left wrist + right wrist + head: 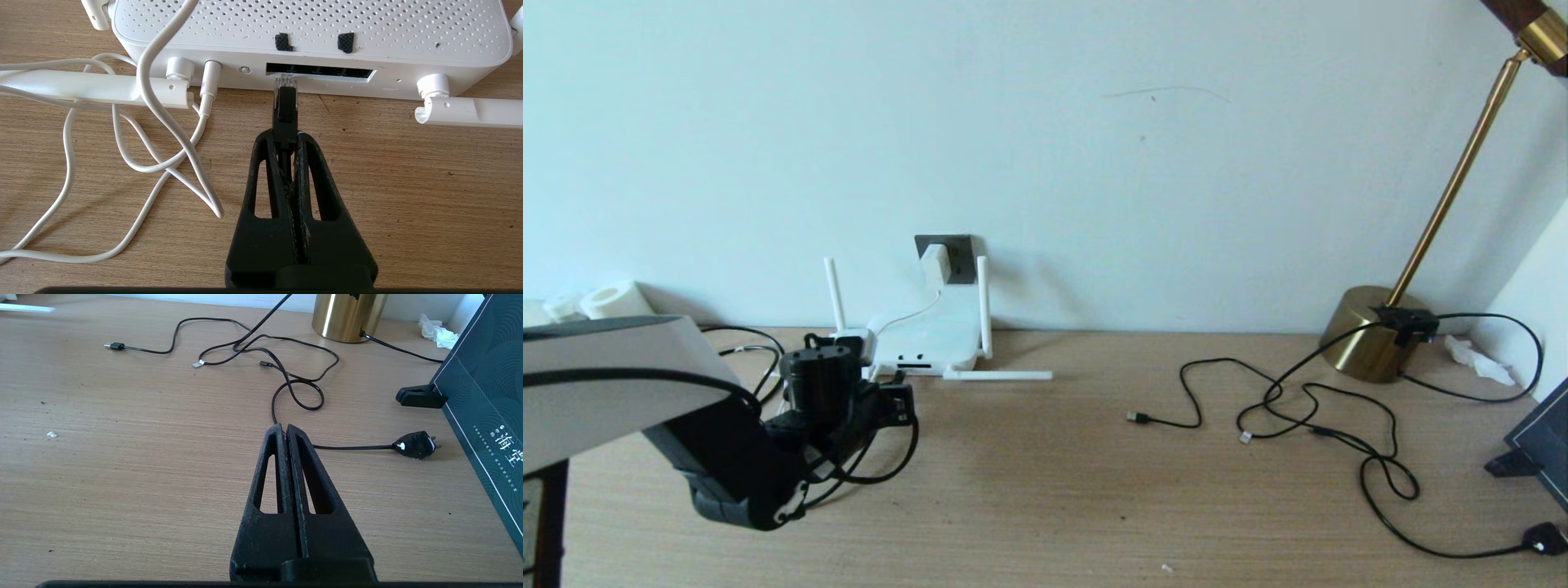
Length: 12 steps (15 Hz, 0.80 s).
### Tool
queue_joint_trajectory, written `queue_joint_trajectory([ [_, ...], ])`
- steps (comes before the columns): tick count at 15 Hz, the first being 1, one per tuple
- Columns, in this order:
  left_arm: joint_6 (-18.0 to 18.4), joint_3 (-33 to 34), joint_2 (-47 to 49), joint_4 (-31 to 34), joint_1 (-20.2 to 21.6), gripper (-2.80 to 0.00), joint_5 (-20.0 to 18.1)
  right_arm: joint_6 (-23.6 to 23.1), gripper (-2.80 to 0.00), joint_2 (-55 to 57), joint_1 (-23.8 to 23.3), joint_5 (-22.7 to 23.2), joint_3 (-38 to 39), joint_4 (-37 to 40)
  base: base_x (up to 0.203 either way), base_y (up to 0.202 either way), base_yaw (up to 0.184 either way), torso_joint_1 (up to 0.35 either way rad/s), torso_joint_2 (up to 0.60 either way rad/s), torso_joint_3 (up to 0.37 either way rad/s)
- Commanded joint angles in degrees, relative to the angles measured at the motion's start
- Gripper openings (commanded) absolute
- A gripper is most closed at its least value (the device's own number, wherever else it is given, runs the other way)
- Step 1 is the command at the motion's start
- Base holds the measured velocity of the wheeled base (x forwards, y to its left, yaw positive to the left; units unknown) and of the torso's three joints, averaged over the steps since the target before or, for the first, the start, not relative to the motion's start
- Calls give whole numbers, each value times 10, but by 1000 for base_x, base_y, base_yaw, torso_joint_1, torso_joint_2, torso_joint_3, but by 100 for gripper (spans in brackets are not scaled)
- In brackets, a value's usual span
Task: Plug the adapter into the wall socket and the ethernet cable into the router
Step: Plug cable into router interface
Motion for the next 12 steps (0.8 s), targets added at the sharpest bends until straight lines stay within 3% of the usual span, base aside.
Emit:
queue_joint_trajectory([
  [1,0,0,-1,-4,0,-280,1,0,-280,1,0,0,0,0,0,0,0,0,0,0],
  [12,0,3,-4,-4,1,-280,1,0,-280,1,0,0,1,0,0,0,0,0,0,0],
])
